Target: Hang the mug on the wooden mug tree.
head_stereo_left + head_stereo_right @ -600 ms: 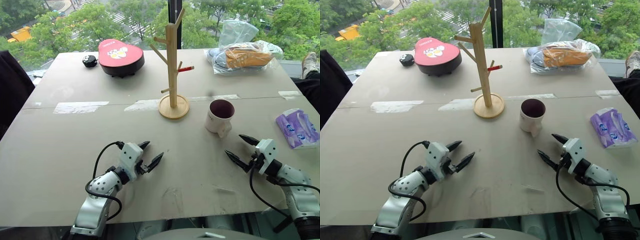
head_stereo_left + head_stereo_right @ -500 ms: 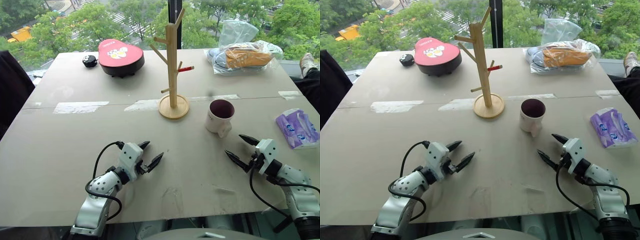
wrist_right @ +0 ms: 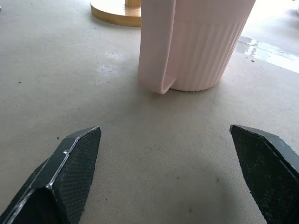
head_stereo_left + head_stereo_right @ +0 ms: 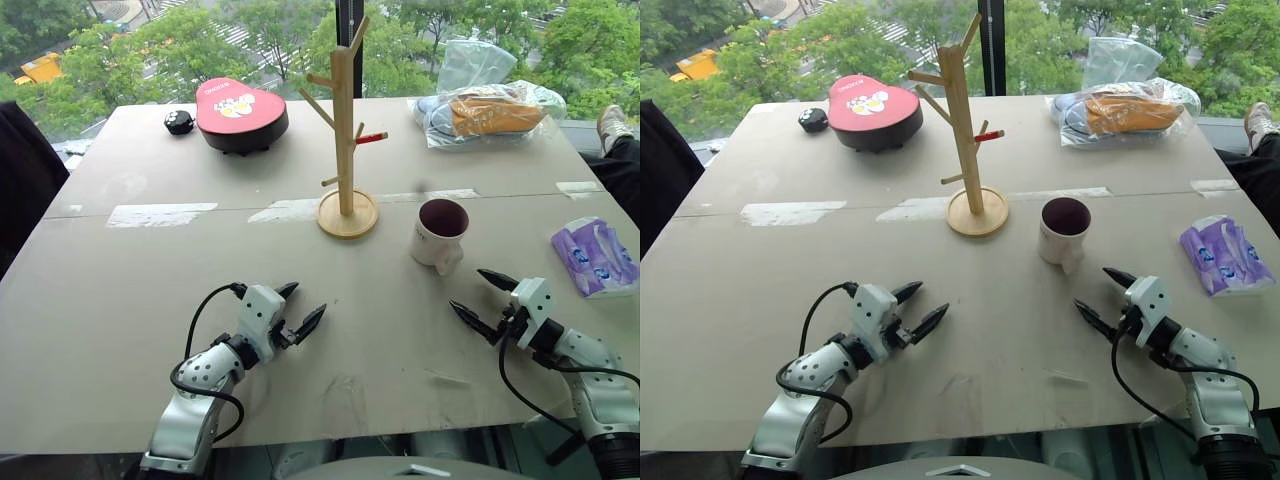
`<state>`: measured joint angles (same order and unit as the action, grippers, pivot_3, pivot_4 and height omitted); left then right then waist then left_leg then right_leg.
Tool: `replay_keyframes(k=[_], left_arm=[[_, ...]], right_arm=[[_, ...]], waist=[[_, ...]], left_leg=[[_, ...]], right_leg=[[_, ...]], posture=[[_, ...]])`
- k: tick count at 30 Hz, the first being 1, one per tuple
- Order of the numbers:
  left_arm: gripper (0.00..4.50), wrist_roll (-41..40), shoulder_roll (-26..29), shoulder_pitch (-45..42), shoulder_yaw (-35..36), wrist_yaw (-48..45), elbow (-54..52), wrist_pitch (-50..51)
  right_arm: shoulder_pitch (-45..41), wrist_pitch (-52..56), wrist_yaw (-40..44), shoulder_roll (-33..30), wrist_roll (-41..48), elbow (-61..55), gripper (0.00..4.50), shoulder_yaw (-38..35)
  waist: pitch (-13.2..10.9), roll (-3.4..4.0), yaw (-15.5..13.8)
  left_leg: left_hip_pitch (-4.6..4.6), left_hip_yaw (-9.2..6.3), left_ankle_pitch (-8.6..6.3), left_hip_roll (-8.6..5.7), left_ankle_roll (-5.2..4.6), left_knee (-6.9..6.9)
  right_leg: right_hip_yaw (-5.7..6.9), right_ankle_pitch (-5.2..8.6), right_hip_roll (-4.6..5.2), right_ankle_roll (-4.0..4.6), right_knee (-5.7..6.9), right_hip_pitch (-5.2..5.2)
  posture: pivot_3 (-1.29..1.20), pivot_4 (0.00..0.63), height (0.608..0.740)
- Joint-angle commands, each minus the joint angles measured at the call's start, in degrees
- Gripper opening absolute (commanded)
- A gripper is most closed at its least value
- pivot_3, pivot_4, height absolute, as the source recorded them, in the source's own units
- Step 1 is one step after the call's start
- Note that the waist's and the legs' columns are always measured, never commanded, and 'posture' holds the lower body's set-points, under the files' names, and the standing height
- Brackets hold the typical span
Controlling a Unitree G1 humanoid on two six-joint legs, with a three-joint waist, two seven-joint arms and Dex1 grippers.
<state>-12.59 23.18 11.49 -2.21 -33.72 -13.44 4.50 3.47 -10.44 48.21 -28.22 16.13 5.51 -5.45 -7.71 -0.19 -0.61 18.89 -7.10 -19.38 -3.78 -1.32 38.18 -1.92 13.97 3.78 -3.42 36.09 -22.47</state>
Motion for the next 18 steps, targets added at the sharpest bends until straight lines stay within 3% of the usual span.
replay_keyframes(k=[1, 9, 18], left_arm=[[3.69, -0.05, 0.62, 1.65, 0.88, 0.07, 0.87, 1.27], [3.69, -1.68, 1.12, -0.14, 1.04, -0.75, -2.51, 3.51], [3.69, -9.16, 3.21, -4.68, -0.27, -8.59, -7.34, 6.89]], right_arm=[[0.52, 0.16, -0.24, -0.19, -0.27, -0.87, 4.47, 0.14], [0.12, 0.70, -1.65, 0.38, -0.57, -1.78, 4.47, 0.04], [-2.00, 9.29, -15.60, 6.48, 0.69, -10.68, 4.47, -2.02]], waist=[[0.00, 0.00, 0.01], [-0.02, 0.00, 0.06], [-0.15, 0.08, -0.13]], left_leg=[[0.00, 0.00, 0.00, 0.00, 0.00, 0.00], [0.01, 0.00, 0.00, 0.01, 0.00, -0.03], [0.53, -0.11, 0.01, 0.00, 0.01, 0.06]], right_leg=[[0.00, 0.00, 0.00, 0.00, 0.00, 0.00], [0.00, 0.00, -0.01, 0.00, -0.05, -0.01], [0.12, -0.01, 0.00, 0.01, -0.06, -0.41]], posture=[[0.00, 0.150, 0.740], [0.00, 0.150, 0.740], [0.00, 0.150, 0.740]])
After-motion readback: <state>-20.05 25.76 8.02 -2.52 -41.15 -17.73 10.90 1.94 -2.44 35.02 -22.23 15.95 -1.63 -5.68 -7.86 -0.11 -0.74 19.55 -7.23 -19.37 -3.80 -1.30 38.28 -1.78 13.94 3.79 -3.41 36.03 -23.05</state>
